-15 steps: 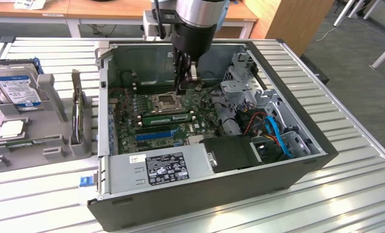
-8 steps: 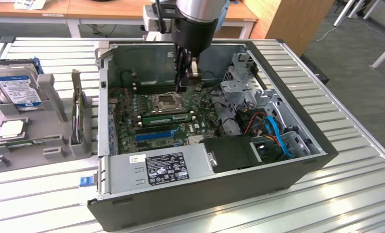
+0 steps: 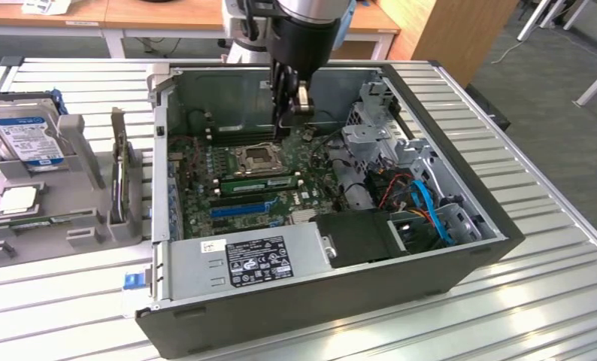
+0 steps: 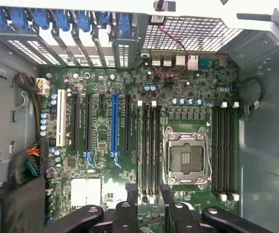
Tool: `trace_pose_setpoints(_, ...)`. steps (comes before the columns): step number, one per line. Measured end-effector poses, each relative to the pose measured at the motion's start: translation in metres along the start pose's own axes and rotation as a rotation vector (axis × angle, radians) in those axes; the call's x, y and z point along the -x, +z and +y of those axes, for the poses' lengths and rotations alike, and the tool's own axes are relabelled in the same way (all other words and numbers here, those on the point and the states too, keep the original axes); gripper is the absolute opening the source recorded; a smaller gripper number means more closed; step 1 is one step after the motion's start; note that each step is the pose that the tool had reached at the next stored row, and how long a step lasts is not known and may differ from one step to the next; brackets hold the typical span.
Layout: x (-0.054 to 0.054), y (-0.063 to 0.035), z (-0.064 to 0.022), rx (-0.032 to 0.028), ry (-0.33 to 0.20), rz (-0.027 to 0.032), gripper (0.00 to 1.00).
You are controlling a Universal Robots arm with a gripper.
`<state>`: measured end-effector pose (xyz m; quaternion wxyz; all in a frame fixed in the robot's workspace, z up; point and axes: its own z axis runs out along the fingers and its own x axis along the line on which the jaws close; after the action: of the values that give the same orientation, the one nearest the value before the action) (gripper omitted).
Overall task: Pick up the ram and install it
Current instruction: 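Insert the ram into the slot, then press down the ram until it locks into place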
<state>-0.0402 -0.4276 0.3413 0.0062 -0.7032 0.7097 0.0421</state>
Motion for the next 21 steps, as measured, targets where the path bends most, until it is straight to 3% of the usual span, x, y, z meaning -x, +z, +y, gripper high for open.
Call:
trace_pose_setpoints(10, 0.001, -0.0111, 0.0006, 0.0, 0.0, 0.0, 0.31)
trace_pose_setpoints(21, 0.001, -0.0114, 0.0006, 0.0, 0.0, 0.0, 0.31)
